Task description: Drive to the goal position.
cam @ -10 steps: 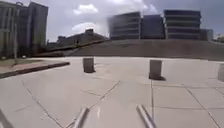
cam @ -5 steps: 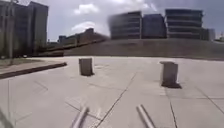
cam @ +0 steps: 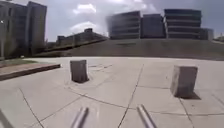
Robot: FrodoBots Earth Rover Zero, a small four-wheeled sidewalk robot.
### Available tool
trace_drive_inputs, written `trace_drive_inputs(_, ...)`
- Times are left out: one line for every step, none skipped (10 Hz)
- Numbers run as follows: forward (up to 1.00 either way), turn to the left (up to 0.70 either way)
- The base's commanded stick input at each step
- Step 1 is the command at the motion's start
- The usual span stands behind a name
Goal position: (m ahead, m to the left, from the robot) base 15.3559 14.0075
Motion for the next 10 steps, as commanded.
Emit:
trace_drive_inputs(1.00,0.04)
trace_drive_inputs(1.00,0.04)
trace_drive_inputs(1.00,0.04)
trace_drive_inputs(1.00,0.04)
trace_drive_inputs(1.00,0.04)
trace_drive_inputs(1.00,0.04)
trace_drive_inputs(1.00,0.04)
trace_drive_inputs(1.00,0.04)
trace_drive_inputs(1.00,0.04)
trace_drive_inputs(1.00,0.04)
